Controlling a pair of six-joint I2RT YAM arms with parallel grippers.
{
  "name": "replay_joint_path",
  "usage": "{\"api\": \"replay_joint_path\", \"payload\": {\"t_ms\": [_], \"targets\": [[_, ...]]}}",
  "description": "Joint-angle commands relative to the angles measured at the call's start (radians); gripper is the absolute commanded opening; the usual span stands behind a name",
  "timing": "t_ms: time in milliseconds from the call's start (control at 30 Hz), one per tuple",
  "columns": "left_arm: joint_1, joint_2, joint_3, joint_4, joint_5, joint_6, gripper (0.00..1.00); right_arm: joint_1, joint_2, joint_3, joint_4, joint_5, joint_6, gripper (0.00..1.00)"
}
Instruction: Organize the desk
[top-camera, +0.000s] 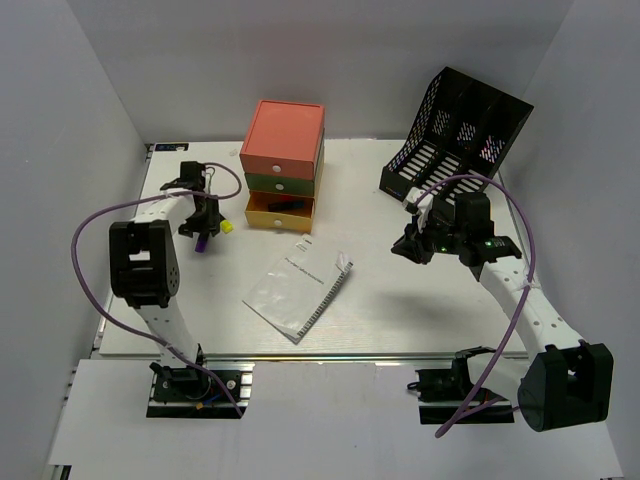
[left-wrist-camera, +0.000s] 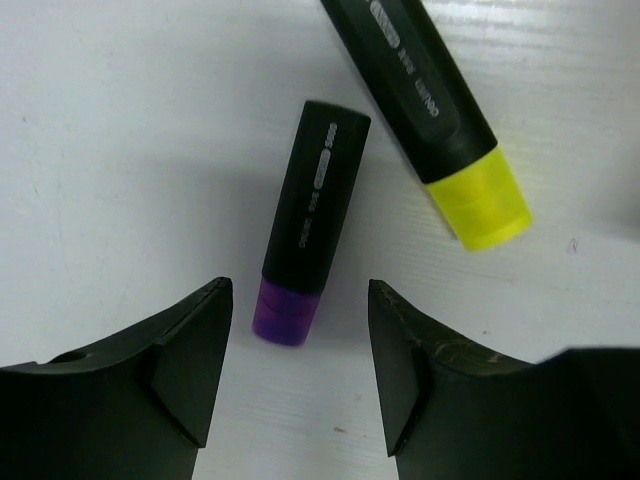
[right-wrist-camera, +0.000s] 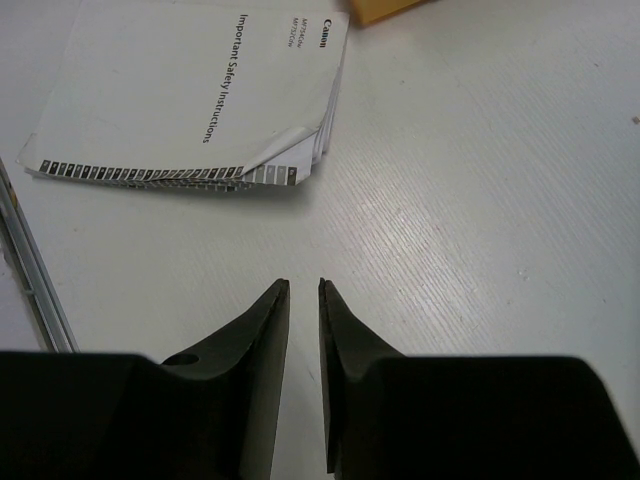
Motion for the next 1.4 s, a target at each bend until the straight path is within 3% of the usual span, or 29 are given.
{"api": "replay_joint_path", "payload": {"t_ms": [0, 500, 633, 800, 867, 967, 1033, 1200, 1300, 1367], "targets": [[-0.005, 0.010, 0.047, 0.030, -0.009, 0.033, 0.66, -0.003, -0.012, 0.012, 0.004, -0.010, -0.020, 0.24], [0.006, 0.075, 0.030, 0.062, 0.035, 0.025, 0.56, -0.006, 0.008, 0.011, 0.006, 0.005, -0.017, 0.25], [0.015, 0.064, 0.017, 0.055, 0.014, -0.006, 0.35, -0.005, 0.008, 0.011, 0.007, 0.007, -0.018, 0.25], [0.015, -0.048, 0.039, 0.012, 0.026, -0.128, 0.21, -0.008, -0.001, 0.011, 0.006, 0.005, -0.018, 0.25], [0.015, -0.155, 0.024, 0.007, 0.060, -0.236, 0.04, -0.008, -0.007, 0.009, 0.009, 0.004, -0.018, 0.25], [0.015, -0.308, -0.050, 0.055, 0.254, -0.398, 0.00, -0.009, -0.016, 0.006, 0.012, 0.001, -0.015, 0.25], [0.015, -0.370, -0.132, 0.125, 0.416, -0.563, 0.00, -0.009, -0.016, 0.006, 0.014, -0.004, -0.014, 0.25], [-0.005, -0.439, -0.268, 0.335, 0.647, -0.974, 0.00, -0.011, -0.015, 0.005, 0.017, -0.006, -0.012, 0.25], [-0.046, -0.479, -0.384, 0.540, 0.686, -1.305, 0.00, -0.011, -0.008, 0.002, 0.020, -0.001, -0.012, 0.25], [-0.069, -0.498, -0.401, 0.607, 0.643, -1.371, 0.00, -0.014, -0.005, 0.002, 0.018, 0.002, -0.012, 0.25]]}}
